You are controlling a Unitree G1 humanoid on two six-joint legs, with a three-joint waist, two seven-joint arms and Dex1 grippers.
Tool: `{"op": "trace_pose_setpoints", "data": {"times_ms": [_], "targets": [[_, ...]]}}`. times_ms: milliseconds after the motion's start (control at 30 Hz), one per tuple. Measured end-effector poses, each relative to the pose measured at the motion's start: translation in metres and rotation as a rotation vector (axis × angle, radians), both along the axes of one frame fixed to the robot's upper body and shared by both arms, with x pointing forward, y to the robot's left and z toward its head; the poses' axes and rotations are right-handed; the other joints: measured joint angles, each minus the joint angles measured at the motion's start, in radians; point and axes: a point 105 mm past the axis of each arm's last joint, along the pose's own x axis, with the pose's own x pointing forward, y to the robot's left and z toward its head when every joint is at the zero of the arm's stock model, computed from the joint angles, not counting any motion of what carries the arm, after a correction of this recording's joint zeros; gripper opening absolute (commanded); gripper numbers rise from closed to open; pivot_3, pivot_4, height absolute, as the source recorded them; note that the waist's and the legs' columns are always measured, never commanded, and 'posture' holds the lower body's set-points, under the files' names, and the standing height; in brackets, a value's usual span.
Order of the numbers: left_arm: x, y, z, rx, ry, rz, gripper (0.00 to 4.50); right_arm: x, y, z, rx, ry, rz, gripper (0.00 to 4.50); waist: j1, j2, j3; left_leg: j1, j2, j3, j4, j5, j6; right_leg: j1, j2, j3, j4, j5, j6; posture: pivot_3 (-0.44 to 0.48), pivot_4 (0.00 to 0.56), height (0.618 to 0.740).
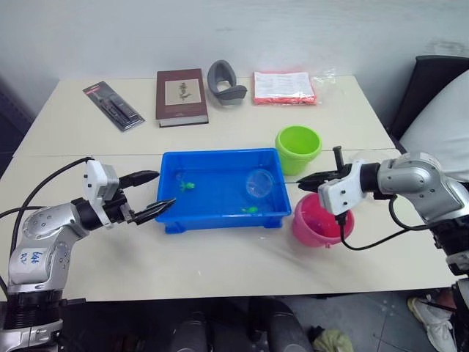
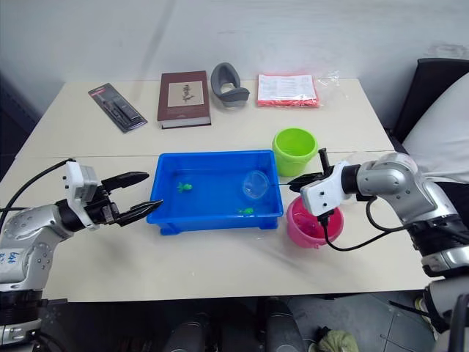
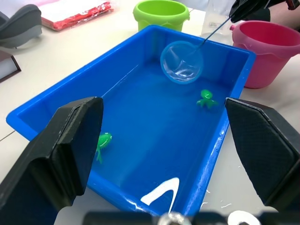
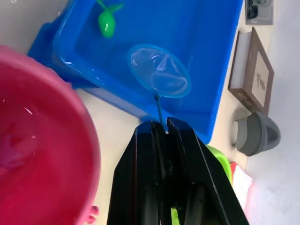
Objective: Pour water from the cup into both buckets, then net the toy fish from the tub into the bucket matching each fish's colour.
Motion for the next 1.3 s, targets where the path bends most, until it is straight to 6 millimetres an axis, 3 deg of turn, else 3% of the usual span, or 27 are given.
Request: {"op": "trace_pose_setpoints", "data": {"times_ms": [467,767,1300], "targets": [[-0.001,-0.006,0.0,-0.016,-0.002,0.002,4.44,0.005,0.031,0.005,-0.28,0.026,0.182,0.0,0.004,0.0,0.0,0.0,0.0,0.0,0.0,0.0,0.0,0.0,0.0,-0.001,0.001,0.0,-0.001,0.0,0.15,0.74],[-0.005,-0.007,0.002,-0.018,-0.011,0.002,4.44,-0.005,0.039,-0.006,-0.23,0.144,0.212,0.0,0.004,0.0,0.0,0.0,0.0,-0.001,0.0,0.0,0.0,0.0,0.0,-0.001,0.001,0.0,-0.001,0.0,0.15,0.74],[-0.006,-0.005,0.001,-0.026,-0.004,0.012,4.44,-0.021,0.049,0.002,-0.097,0.173,0.28,0.0,0.004,0.0,0.0,0.0,0.0,-0.001,0.0,0.0,0.0,0.0,0.0,-0.001,0.001,0.0,-0.002,0.0,0.15,0.74]]}}
